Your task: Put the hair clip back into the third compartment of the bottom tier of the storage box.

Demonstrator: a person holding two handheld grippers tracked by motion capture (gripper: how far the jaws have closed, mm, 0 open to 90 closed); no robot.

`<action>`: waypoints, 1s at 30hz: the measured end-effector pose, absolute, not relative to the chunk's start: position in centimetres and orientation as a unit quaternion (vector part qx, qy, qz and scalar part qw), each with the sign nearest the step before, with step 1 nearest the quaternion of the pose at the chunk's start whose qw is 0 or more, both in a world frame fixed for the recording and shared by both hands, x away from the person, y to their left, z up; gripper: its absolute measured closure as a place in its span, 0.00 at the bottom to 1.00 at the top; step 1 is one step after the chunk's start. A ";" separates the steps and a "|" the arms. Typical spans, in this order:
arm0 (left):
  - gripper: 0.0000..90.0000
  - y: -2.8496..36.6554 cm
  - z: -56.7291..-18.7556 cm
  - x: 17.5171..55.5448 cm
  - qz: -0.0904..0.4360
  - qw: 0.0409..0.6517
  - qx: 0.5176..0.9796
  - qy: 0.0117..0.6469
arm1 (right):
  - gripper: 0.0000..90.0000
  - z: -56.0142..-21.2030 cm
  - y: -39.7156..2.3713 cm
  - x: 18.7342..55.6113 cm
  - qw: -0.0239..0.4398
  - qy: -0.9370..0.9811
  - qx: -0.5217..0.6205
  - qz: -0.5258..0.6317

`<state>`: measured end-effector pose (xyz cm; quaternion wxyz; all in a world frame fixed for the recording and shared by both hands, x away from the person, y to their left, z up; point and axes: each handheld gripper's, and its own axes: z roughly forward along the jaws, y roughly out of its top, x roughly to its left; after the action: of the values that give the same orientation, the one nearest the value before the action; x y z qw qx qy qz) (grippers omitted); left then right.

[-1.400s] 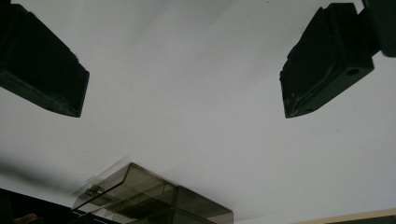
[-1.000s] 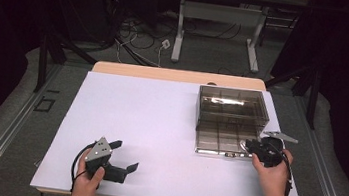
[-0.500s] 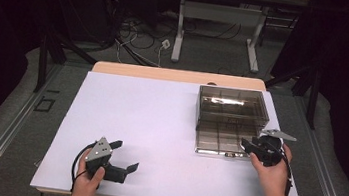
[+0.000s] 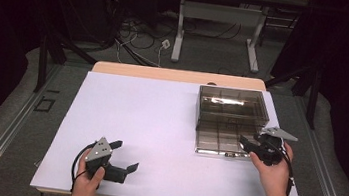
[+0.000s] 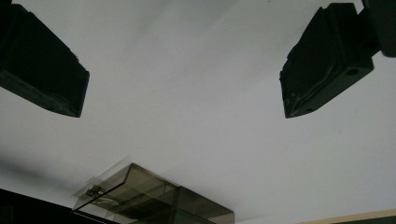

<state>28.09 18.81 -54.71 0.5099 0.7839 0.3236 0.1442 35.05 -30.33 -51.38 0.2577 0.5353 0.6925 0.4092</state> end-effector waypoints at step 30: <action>0.02 18.7 -54.8 28.0 0.145 0.515 0.780 0.324 | 0.40 -47.4 -28.8 33.4 0.223 0.721 0.477 0.450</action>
<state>28.05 18.67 -54.77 0.5146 0.7805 0.3239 0.1453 33.35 -28.77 -47.36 0.2227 0.4773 0.7212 0.4500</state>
